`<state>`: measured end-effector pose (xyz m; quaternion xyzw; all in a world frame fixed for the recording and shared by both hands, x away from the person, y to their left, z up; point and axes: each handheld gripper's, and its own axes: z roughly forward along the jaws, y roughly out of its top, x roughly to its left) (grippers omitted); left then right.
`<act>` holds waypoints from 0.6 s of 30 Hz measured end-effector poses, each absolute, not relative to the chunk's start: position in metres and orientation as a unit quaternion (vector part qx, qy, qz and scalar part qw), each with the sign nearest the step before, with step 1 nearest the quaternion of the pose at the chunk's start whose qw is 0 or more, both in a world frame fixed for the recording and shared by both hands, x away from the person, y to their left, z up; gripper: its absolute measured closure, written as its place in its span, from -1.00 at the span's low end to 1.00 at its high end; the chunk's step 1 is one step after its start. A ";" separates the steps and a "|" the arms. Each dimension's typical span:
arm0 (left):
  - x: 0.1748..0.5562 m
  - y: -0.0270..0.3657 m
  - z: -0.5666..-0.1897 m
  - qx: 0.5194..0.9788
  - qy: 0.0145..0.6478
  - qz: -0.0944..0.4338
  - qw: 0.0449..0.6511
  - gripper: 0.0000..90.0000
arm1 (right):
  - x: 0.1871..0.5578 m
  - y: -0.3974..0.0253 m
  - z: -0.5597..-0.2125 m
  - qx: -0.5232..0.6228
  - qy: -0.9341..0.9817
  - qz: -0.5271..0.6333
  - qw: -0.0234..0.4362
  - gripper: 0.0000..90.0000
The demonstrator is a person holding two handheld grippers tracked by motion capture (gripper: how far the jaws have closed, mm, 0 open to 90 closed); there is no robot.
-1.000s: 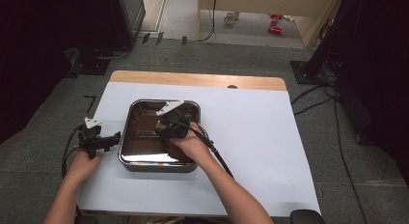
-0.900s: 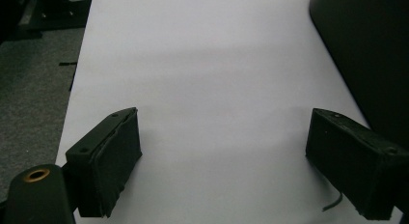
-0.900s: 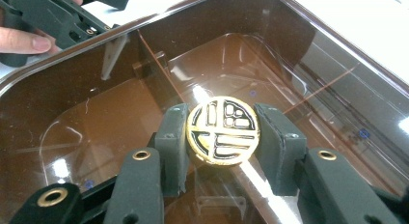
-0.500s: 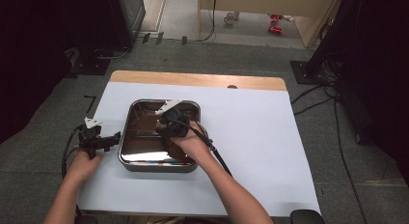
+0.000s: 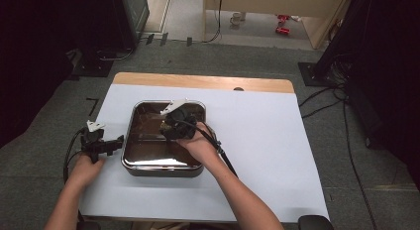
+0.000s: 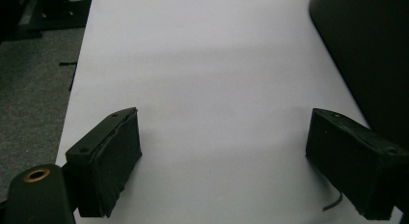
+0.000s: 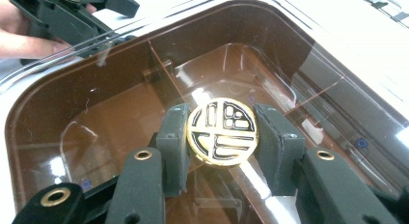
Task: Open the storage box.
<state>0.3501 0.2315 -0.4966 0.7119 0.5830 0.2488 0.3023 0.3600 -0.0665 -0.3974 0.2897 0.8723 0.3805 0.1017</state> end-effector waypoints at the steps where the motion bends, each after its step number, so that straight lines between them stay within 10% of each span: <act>1: 0.350 0.232 -0.497 0.712 0.583 0.249 0.302 -0.73 | 0.360 -0.067 -0.396 0.288 0.872 0.382 0.101 0.31; 18: 0.350 0.232 -0.496 0.713 0.583 0.248 0.301 -0.73 | 0.344 -0.108 -0.373 0.285 0.871 0.385 0.110 0.31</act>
